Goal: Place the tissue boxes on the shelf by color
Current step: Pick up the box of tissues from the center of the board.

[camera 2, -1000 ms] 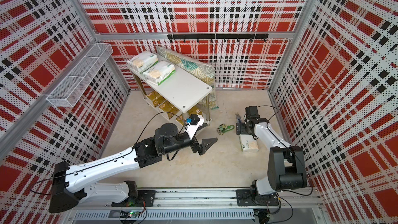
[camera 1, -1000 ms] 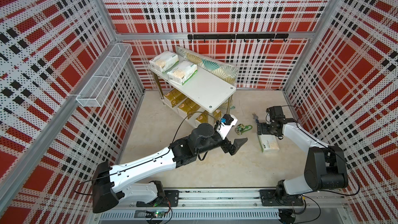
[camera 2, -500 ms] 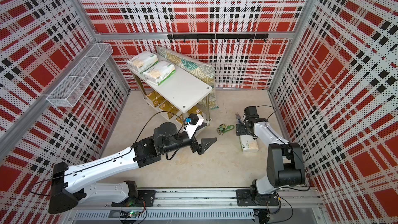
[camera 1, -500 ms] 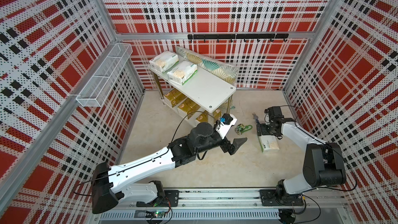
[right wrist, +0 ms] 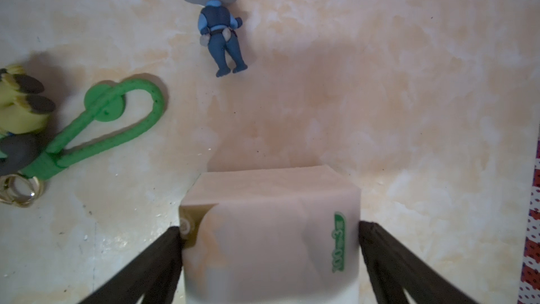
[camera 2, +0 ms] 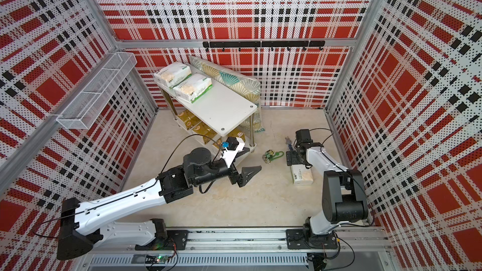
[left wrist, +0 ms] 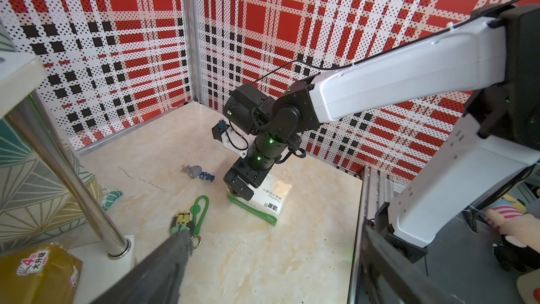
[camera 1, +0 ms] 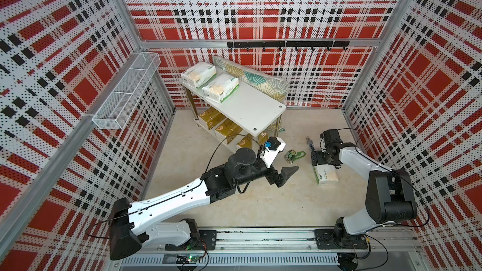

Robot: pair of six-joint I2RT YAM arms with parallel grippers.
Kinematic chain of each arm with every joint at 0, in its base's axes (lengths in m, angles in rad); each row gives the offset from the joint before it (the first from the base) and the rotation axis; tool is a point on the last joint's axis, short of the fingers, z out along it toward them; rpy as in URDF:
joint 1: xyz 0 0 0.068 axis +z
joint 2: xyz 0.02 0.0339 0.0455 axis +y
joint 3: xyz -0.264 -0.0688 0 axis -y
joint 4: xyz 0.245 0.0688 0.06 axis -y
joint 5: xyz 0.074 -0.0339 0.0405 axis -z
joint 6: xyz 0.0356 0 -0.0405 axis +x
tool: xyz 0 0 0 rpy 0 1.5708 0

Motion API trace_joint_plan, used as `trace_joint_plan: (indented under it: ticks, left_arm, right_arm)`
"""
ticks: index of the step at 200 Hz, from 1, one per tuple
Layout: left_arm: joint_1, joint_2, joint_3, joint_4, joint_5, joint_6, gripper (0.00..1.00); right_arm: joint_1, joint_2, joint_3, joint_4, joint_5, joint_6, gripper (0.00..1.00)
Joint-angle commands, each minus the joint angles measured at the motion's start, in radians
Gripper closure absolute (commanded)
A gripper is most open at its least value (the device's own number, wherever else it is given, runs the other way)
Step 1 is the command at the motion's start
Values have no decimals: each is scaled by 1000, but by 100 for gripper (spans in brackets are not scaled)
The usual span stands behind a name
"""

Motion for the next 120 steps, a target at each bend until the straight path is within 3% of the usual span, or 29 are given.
trace_joint_plan:
  ticks: [1, 120]
  left_arm:
    - [7, -19, -13, 5, 13, 14, 6]
    - [3, 6, 13, 5, 40, 33, 6]
  right_arm:
    - [-1, 10, 2, -10, 11, 7, 0]
    - [-50, 74, 3, -34, -33, 89, 0]
